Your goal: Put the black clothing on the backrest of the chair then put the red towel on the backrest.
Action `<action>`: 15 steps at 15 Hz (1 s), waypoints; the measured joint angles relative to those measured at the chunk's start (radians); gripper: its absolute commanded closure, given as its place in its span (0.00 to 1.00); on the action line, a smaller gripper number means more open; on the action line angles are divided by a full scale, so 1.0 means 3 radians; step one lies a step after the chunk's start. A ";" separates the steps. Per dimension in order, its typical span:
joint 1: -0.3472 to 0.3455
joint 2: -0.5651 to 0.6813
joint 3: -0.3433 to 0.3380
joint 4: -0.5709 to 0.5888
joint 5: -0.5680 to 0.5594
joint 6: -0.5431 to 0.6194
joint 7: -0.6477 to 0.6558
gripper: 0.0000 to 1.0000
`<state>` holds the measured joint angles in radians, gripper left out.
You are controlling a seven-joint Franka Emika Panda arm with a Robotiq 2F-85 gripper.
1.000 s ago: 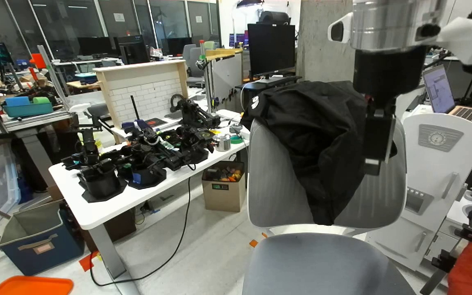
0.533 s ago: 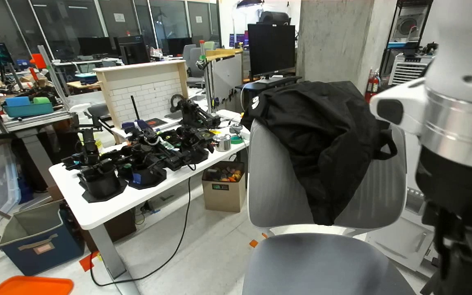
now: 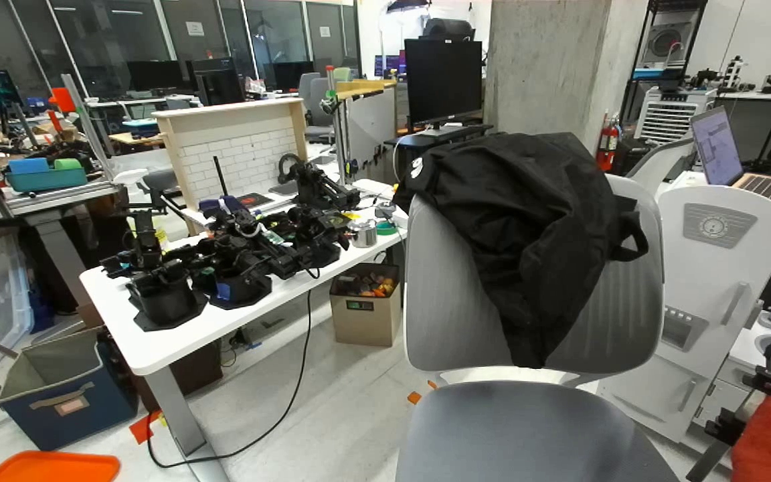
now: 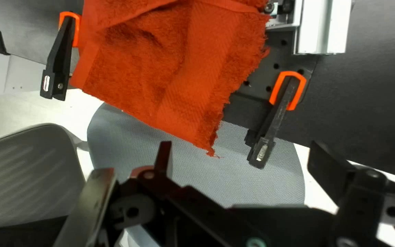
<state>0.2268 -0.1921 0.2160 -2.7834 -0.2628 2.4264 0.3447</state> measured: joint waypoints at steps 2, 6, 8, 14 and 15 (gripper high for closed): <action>-0.0122 0.0036 -0.0005 -0.0007 -0.0103 0.0133 -0.0007 0.00; -0.0423 0.0267 -0.0092 0.0000 -0.0371 0.0462 -0.0073 0.00; -0.0494 0.0414 -0.0131 0.0000 -0.0431 0.0595 -0.0124 0.00; -0.0480 0.0998 -0.0141 -0.0002 -0.0746 0.1032 -0.0105 0.00; -0.0495 0.1081 -0.0161 0.0000 -0.0810 0.1085 -0.0099 0.00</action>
<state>0.0782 0.1323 0.1676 -2.7833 -0.5057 2.7519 0.3150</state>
